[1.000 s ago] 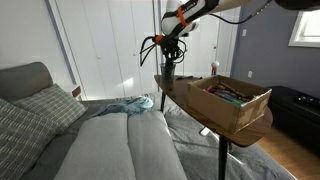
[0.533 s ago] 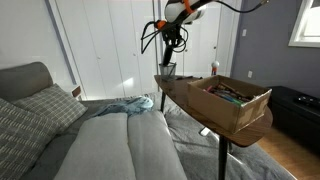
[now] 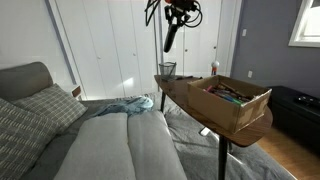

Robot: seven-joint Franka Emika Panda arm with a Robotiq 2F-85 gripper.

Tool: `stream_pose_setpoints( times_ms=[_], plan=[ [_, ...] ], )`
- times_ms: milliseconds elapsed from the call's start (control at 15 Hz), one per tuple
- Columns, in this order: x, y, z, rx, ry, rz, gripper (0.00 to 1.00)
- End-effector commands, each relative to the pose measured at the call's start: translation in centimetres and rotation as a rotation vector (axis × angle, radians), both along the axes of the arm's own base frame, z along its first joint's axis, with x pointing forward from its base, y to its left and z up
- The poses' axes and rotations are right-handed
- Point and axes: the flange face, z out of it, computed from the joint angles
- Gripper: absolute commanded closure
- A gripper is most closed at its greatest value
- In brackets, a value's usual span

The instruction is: Take the eyeglass case out of the penholder and put it on the table

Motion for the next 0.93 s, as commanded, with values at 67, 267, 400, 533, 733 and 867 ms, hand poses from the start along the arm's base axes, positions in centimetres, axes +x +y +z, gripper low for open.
stream_pose_setpoints(
  times_ms=[67,267,400,533,733,867],
  plan=[
    [-6.9,-2.6,-1.8,-0.166,0.195,-0.097,0.88],
    [-9.7,-3.9,-2.4,-0.275,0.342,-0.189,0.88],
    [-11.4,-4.9,-2.8,-0.313,0.485,-0.208,0.88],
    [-12.9,-6.1,-3.0,-0.35,0.597,-0.282,0.88],
    [-13.9,-8.7,-3.7,-0.377,0.691,-0.448,0.88],
    [-14.2,-10.6,-4.9,-0.392,0.778,-0.534,0.88]
  ],
)
